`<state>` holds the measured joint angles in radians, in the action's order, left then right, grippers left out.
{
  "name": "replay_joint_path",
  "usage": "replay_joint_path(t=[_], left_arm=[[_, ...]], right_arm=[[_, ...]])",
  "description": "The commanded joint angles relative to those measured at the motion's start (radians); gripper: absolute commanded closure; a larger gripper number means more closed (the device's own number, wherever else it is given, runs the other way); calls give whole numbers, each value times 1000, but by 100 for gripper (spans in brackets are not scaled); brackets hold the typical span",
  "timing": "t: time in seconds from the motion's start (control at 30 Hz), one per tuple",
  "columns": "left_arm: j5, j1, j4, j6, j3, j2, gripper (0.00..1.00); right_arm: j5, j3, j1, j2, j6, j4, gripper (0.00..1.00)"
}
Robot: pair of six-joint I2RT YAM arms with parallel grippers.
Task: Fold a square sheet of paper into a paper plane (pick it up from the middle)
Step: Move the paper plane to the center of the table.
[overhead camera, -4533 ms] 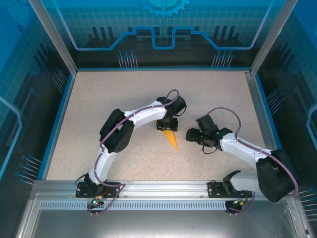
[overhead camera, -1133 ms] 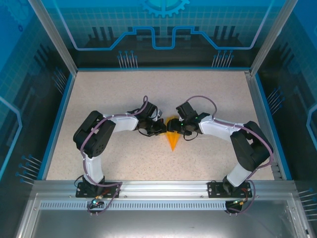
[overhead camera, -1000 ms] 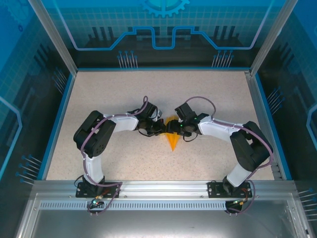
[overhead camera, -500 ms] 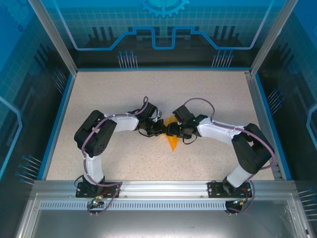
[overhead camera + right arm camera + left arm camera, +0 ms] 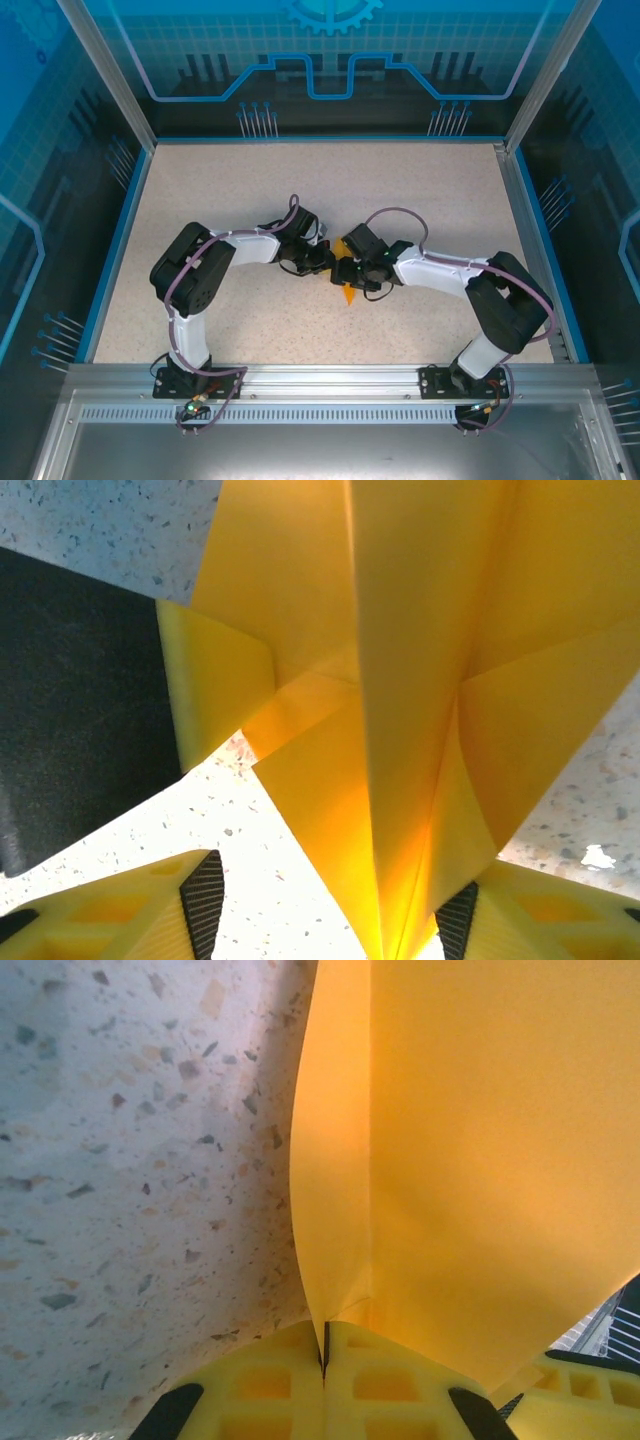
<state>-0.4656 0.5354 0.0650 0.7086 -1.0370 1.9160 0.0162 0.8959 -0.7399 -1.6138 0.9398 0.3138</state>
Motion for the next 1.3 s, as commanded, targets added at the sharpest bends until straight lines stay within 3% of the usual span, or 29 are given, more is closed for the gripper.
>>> replay_joint_path(t=[0.0,0.27,0.53,0.93,1.13,1.27], left_arm=[[-26,-8,-2,15,12,0,99],[-48,-9,-1,15,17,-18,93],[-42,-24,34,8,25,-73,76],[-35,-28,50,3,20,-45,80],[-28,-29,65,-7,14,-48,80],[-20,-32,81,-12,11,-54,80]], right_arm=[[15,13,-16,-25,9,13,42],[62,40,-23,-57,-15,47,44],[88,59,-21,-64,-26,59,49],[141,109,-23,-84,-29,114,60],[149,136,-22,-113,-33,134,74],[155,151,-24,-135,-34,143,74]])
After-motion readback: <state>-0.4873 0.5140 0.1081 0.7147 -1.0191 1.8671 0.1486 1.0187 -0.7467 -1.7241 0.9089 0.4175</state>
